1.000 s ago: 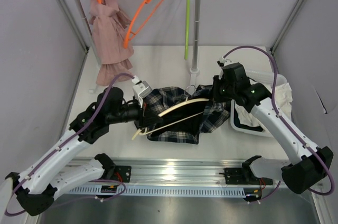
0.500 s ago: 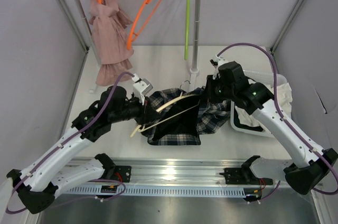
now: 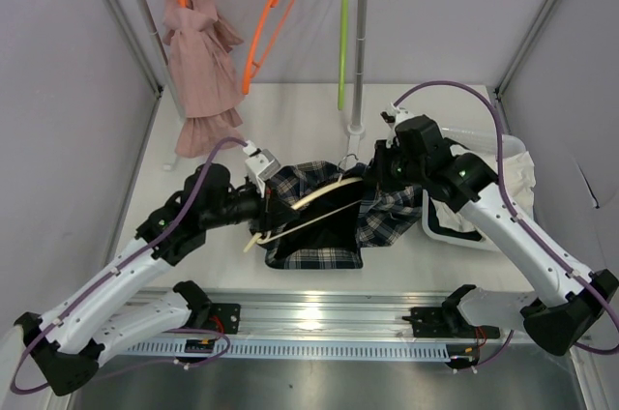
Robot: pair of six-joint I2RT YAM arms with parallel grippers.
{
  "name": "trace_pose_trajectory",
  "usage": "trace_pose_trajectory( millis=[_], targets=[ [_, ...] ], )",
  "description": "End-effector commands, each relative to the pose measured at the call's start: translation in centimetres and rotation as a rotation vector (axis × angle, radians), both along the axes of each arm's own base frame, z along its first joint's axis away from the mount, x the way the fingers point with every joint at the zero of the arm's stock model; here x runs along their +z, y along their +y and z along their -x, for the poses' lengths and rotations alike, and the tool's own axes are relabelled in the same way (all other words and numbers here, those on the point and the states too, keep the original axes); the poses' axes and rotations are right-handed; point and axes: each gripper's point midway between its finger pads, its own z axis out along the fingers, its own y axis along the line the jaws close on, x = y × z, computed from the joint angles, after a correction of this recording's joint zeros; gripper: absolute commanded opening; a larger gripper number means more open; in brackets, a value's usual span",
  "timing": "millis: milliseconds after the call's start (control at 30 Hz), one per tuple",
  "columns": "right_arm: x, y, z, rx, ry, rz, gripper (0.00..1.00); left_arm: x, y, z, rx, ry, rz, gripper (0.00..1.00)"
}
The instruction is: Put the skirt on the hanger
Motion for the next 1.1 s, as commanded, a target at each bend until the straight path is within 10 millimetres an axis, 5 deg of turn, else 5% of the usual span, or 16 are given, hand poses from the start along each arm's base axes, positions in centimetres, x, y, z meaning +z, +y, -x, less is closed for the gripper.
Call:
trace_pose_trajectory(
  millis=[0, 200, 467, 567, 767, 900, 1067],
  targets=[
    [0.2, 0.7, -0.7, -0.011, -0.026, -0.035, 0.02, 1.9, -2.2, -0.2, -0.061, -0.038, 0.136, 0.0],
    [-1.6, 0.7, -0.9, -0.02, -0.004, -0.009, 0.07, 1.2, -2.9, -0.4, -0.068, -0.033, 0.167, 0.0],
    [-1.4, 0.3, -0.4, -0.025, -0.067, -0.033, 0.57, 0.0, -3.2, -1.2, -0.047, -0.018, 0.15, 0.0],
    [-0.4, -0.2, -0.4, -0.047, -0.131, -0.032, 0.68, -0.5, -3.2, -1.3, -0.04, -0.009, 0.144, 0.0],
    [2.8, -1.3, 0.4, -0.091, -0.251, -0.079, 0.71, -0.8, -3.2, -1.6, -0.03, -0.006, 0.137, 0.0],
    [4.7, 0.5, 2.2, 0.017, -0.291, -0.157, 0.65, -1.0, -3.3, -1.6, -0.035, -0.003, 0.129, 0.0],
    [2.9, 3.1, 3.7, 0.167, -0.311, -0.088, 0.66, -1.1, -3.4, -1.8, -0.037, -0.002, 0.119, 0.0]
  ],
)
